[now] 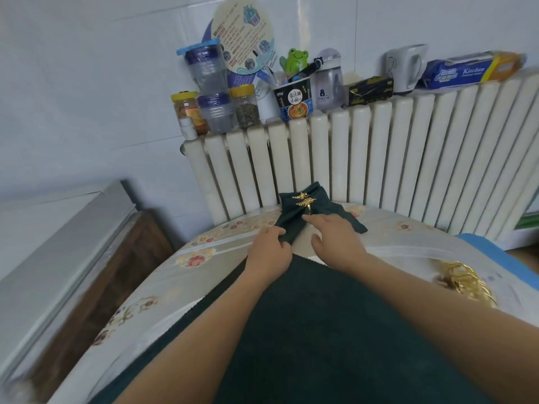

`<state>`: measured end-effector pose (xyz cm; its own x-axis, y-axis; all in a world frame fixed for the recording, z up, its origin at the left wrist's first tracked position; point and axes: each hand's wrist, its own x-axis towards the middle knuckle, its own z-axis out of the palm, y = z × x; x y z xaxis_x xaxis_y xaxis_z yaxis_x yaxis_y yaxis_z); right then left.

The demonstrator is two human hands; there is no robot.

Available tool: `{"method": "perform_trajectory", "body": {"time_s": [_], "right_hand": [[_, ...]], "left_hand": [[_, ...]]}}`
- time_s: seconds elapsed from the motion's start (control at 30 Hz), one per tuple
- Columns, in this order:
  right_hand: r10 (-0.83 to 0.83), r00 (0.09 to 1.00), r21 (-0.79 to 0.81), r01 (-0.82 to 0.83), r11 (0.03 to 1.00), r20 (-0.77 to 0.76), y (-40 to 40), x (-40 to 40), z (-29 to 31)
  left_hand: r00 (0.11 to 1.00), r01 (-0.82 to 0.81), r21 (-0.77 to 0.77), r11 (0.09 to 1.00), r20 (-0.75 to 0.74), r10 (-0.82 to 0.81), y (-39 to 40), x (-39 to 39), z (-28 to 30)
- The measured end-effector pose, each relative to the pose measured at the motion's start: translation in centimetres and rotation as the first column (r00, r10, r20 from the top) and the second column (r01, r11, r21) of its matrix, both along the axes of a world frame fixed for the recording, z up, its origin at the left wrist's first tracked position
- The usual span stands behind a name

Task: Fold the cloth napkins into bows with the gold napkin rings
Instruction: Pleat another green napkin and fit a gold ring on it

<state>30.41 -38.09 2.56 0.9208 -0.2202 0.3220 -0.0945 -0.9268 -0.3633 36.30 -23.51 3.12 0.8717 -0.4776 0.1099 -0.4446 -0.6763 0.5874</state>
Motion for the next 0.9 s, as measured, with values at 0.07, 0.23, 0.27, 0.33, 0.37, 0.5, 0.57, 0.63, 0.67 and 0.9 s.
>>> {"method": "perform_trajectory", "body": {"time_s": [0.07,0.23,0.27,0.33,0.37,0.5,0.57,0.63,0.67,0.9], "right_hand": [[0.028,1.0,0.014,-0.028,1.0,-0.013,1.9,-2.4,0.1],[0.082,0.994,0.047,-0.078,0.996,-0.079,6.7,-8.3,-1.4],[0.1,0.991,0.084,-0.092,0.992,-0.095,7.7,-9.8,-1.9],[0.159,0.975,0.163,-0.134,0.977,-0.154,9.7,-13.5,-2.6],[0.196,0.962,0.181,-0.162,0.97,-0.191,10.5,-15.3,-3.1],[0.295,0.897,0.145,-0.26,0.955,-0.33,12.6,-22.0,-4.4],[0.311,0.873,0.122,-0.286,0.95,-0.375,12.8,-23.9,-4.5],[0.324,0.85,0.134,-0.295,0.946,-0.416,13.3,-25.9,-4.6],[0.333,0.837,0.142,-0.301,0.943,-0.434,13.6,-27.0,-4.5],[0.354,0.707,0.112,-0.366,0.924,-0.612,13.8,-29.9,-3.5]], "left_hand": [[0.999,0.002,-0.006,1.0,-0.053,-0.003,2.0,-3.0,-0.3],[0.996,0.007,0.068,0.998,-0.086,-0.001,7.2,-9.9,-2.1],[0.996,0.003,0.077,0.997,-0.09,0.004,8.4,-11.3,-2.4],[0.997,0.003,0.133,0.991,-0.077,0.007,10.9,-14.4,-2.7],[0.998,0.017,0.186,0.982,-0.069,-0.004,12.0,-15.8,-3.0],[0.994,0.092,0.375,0.922,-0.096,-0.061,16.4,-21.3,-3.5],[0.98,0.122,0.358,0.926,-0.189,-0.056,18.1,-22.9,-3.5],[0.961,0.169,0.335,0.927,-0.264,-0.08,19.8,-24.6,-3.6],[0.953,0.197,0.341,0.919,-0.287,-0.098,20.6,-25.5,-3.4],[0.947,0.279,0.438,0.855,-0.273,-0.17,22.5,-28.6,-3.4]]}}
